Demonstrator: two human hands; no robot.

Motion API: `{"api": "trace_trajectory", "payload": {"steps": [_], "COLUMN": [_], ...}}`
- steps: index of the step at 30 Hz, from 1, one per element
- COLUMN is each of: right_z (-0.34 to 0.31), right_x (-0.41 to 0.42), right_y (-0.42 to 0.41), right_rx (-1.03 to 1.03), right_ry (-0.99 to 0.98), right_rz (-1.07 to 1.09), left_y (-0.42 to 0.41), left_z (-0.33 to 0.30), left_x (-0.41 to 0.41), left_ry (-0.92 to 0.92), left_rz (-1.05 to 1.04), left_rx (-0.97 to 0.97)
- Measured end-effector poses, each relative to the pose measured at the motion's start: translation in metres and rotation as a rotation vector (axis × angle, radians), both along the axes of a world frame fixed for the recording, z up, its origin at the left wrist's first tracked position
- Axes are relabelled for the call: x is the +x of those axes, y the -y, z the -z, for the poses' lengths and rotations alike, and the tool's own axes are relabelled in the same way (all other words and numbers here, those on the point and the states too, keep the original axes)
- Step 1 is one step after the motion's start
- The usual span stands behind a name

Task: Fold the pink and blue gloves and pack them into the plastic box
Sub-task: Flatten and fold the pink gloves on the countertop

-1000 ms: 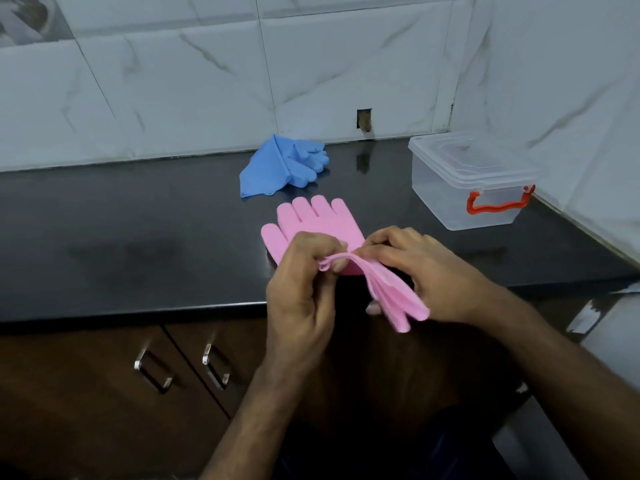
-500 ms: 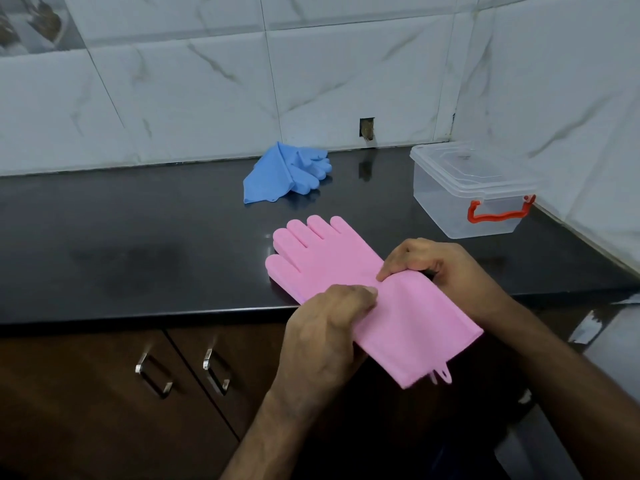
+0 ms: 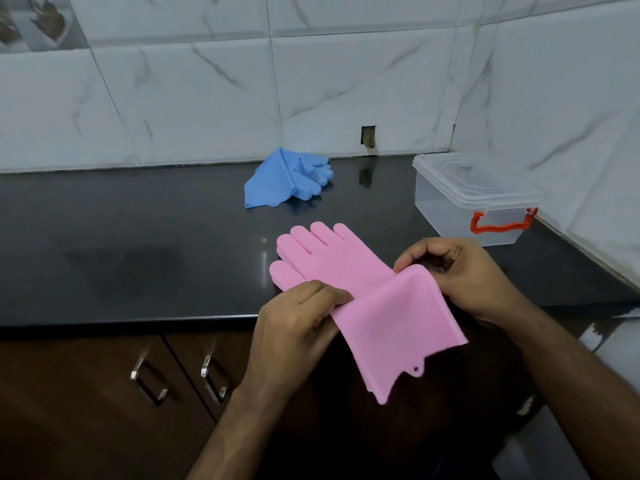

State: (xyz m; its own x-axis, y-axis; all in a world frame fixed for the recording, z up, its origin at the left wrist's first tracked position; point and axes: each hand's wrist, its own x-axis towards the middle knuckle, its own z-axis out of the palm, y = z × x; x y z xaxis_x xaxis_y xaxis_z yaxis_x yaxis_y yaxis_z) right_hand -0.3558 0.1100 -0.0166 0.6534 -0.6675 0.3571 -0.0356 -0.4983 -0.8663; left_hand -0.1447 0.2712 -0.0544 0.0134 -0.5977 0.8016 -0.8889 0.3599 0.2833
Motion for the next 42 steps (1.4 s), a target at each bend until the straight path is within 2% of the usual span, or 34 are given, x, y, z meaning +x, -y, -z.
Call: {"api": "trace_trajectory", "payload": {"steps": [2, 8, 18, 24, 30, 34, 37, 42], "right_z": [-0.001, -0.003, -0.005, -0.008, -0.010, -0.011, -0.011, -0.009], "right_x": [0.001, 0.011, 0.037, 0.049, 0.059, 0.060, 0.060, 0.059], "right_y": [0.001, 0.003, 0.015, 0.021, 0.024, 0.024, 0.021, 0.019], "right_rx": [0.029, 0.118, 0.141, 0.110, -0.040, -0.057, -0.075, -0.157], "right_ry": [0.001, -0.041, -0.203, -0.159, -0.044, 0.023, -0.025, -0.053], "right_rz": [0.008, 0.025, 0.106, 0.078, 0.090, 0.051, 0.026, 0.040], "left_y": [0.002, 0.006, 0.017, 0.020, 0.019, 0.017, 0.013, 0.003], "left_z": [-0.001, -0.009, -0.034, -0.035, -0.037, -0.033, -0.030, -0.022], "left_x": [0.002, -0.003, 0.018, 0.022, 0.021, 0.020, 0.018, 0.002], "left_ry": [-0.139, -0.711, -0.977, -1.028, -1.025, -0.969, -0.928, -0.765], "left_rz": [0.021, 0.110, 0.063, -0.011, -0.013, 0.009, 0.039, -0.109], "left_rx": [0.033, 0.172, 0.460, 0.521, 0.529, 0.461, 0.388, 0.180]}}
